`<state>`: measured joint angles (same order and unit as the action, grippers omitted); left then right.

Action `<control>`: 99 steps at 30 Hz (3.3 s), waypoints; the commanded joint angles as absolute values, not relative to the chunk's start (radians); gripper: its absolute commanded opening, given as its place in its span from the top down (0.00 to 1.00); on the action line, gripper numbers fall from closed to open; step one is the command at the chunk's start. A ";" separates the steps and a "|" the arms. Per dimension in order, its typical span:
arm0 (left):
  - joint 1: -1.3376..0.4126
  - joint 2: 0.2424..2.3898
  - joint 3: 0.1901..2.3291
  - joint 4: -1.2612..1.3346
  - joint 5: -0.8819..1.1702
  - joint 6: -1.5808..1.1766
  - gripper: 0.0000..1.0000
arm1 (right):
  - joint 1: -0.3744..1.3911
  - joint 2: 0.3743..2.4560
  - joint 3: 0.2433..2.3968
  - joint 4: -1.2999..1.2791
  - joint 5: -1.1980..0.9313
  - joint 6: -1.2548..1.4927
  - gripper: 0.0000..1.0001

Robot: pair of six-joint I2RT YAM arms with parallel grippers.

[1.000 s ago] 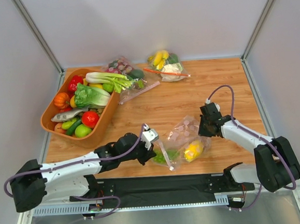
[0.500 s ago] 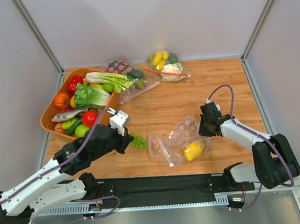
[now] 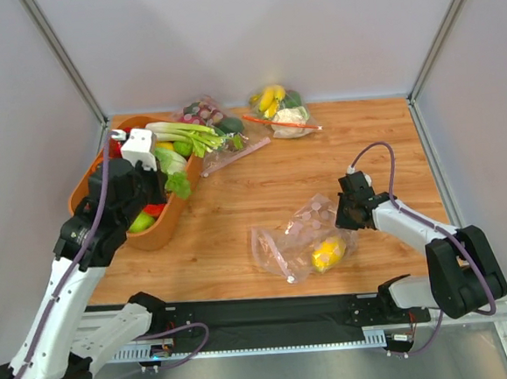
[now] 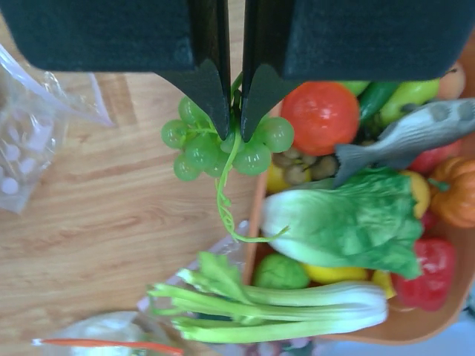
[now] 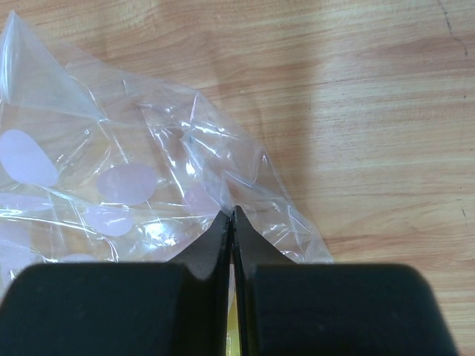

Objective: Open the zip-top bag and remove the fake food

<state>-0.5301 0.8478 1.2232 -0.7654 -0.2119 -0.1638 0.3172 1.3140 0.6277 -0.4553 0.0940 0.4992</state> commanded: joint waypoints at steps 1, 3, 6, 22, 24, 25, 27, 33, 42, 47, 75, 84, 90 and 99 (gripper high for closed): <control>-0.340 0.862 1.316 -0.805 -0.141 -0.109 0.98 | 0.308 1.319 0.653 -0.425 0.092 0.482 1.00; -0.258 0.877 1.359 -0.843 -0.091 -0.100 0.98 | 0.305 1.322 0.653 -0.422 0.086 0.479 1.00; -0.147 0.887 1.394 -0.891 -0.094 -0.071 0.98 | 0.302 1.325 0.655 -0.422 0.083 0.476 1.00; 0.161 0.939 1.315 -0.896 -0.238 -0.032 1.00 | 0.291 1.336 0.660 -0.411 0.048 0.453 1.00; 0.167 0.936 1.302 -0.890 -0.273 -0.029 1.00 | 0.290 1.341 0.664 -0.413 0.043 0.448 1.00; 0.169 0.936 1.295 -0.885 -0.279 -0.028 1.00 | 0.290 1.344 0.670 -0.416 0.041 0.445 1.00; 0.169 0.936 1.275 -0.879 -0.288 -0.031 0.99 | 0.290 1.354 0.678 -0.420 0.032 0.437 1.00; 0.169 0.940 1.266 -0.877 -0.281 -0.038 0.72 | 0.288 1.351 0.686 -0.422 0.029 0.437 1.00; 0.169 1.026 1.302 -0.902 -0.183 -0.060 0.42 | 0.290 1.332 0.666 -0.416 0.025 0.451 1.00; 0.169 1.006 1.307 -0.896 -0.175 -0.052 0.36 | 0.290 1.328 0.672 -0.425 0.028 0.445 1.00; -0.839 1.035 0.890 -0.423 0.124 -0.337 0.53 | 0.290 1.335 0.712 -0.466 0.023 0.454 1.00; -0.957 1.152 0.770 -0.359 0.169 -0.374 0.59 | 0.285 1.333 0.706 -0.472 0.015 0.459 1.00; -0.986 1.199 0.735 -0.246 0.189 -0.391 0.58 | 0.290 1.328 0.707 -0.480 0.015 0.466 1.00; -1.017 1.313 0.655 0.099 0.213 -0.408 0.55 | 0.290 1.335 0.698 -0.486 0.015 0.480 1.00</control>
<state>-1.0054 1.2869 0.6777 -0.1047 0.1905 -0.3916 0.2932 1.3510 0.6762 -0.4824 0.0170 0.4614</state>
